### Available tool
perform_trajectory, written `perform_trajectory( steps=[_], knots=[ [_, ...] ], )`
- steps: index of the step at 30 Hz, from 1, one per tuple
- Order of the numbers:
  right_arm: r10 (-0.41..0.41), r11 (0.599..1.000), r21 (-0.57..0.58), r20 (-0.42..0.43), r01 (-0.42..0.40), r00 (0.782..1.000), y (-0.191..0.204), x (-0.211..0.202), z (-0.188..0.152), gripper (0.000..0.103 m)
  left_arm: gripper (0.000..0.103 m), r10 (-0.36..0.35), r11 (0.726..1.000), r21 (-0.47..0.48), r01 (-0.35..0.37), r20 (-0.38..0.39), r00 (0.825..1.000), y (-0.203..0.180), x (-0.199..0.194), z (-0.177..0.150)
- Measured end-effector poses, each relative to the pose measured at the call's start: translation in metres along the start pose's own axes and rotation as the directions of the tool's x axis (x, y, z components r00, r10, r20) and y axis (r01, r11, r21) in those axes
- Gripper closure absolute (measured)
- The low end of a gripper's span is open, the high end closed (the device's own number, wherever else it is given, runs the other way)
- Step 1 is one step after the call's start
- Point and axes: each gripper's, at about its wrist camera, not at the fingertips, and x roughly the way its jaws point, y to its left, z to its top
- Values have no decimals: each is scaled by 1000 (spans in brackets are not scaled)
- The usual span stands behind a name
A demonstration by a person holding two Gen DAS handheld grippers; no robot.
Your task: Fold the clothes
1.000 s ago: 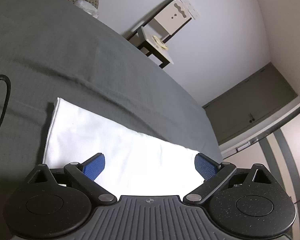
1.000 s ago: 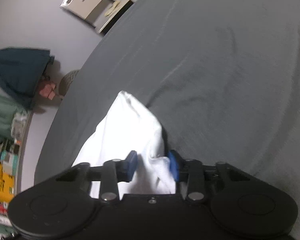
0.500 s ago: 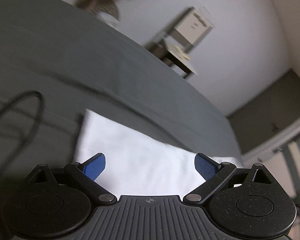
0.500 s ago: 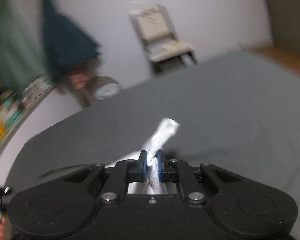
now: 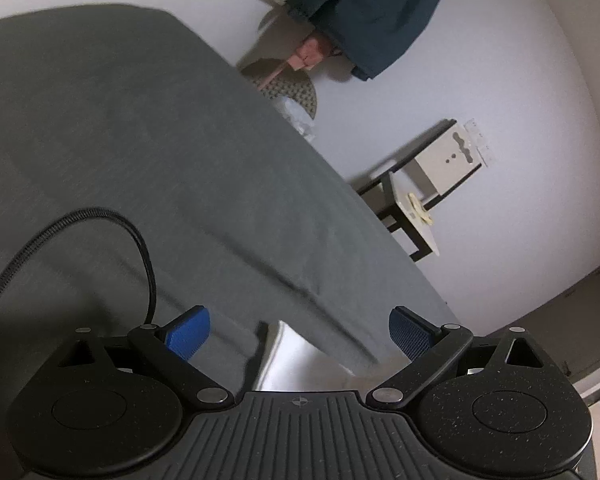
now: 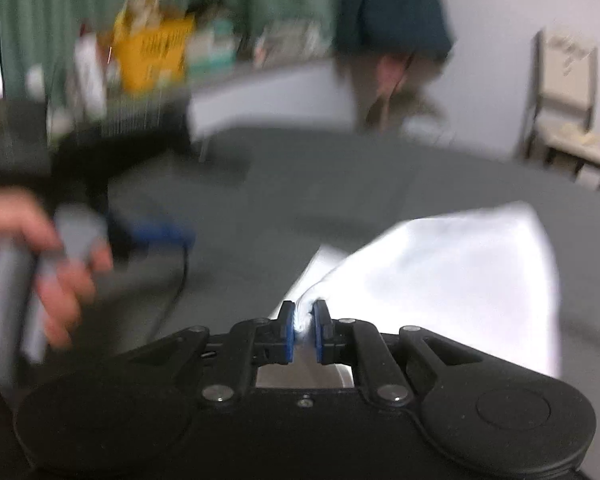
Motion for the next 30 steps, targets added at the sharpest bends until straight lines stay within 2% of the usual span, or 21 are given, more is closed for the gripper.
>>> perform_trajectory(
  steps=[2,4,5,6,8,10,12,13,16,18,20,24,29,30],
  knots=[
    [-24,999,-27,-32,24,999,3,14,-9,92,6,-9,1000,-18,9,-11,1000,4,6,0],
    [-85,994,-71,-7,84,996,1,9,-13,84,6,-16,1000,-24,16,-15,1000,4,13,0],
    [-110,989,-102,8,111,994,0,3,-14,67,6,-22,999,-26,22,-15,1000,4,15,0],
    [-132,981,-136,31,135,991,1,-4,-15,44,6,-27,999,-28,27,-15,1000,4,18,0],
    [-172,960,-212,77,184,982,3,-19,-17,30,6,-45,999,-30,45,-15,999,1,22,0],
    [-201,919,-322,117,229,973,5,-32,-24,30,6,-55,998,-25,54,-20,998,-2,27,-1],
    [-220,848,-462,138,259,966,13,-42,-36,30,6,-62,998,-21,61,-26,998,-4,30,-1],
    [-243,793,-541,139,280,960,19,-42,-44,31,6,-66,998,-21,65,-28,997,-5,30,-2],
    [-338,586,-746,130,316,932,35,-26,-73,39,6,-69,997,-18,69,-29,997,-6,30,-2],
    [-368,516,-799,121,311,922,40,-14,-85,46,6,-68,998,-21,67,-27,997,-6,29,-1],
    [-392,457,-835,120,306,912,43,-3,-95,46,6,-65,998,-22,64,-29,997,-7,30,-3],
    [-419,361,-867,178,344,890,50,19,-102,46,6,-55,998,-4,55,-38,998,-7,27,-4],
    [-446,347,-846,230,404,865,45,35,-94,46,6,-43,999,4,43,-42,998,-7,24,-4],
    [-449,333,-851,237,407,862,44,40,-94,46,6,-42,999,7,43,-44,998,-7,24,-4]
  ],
)
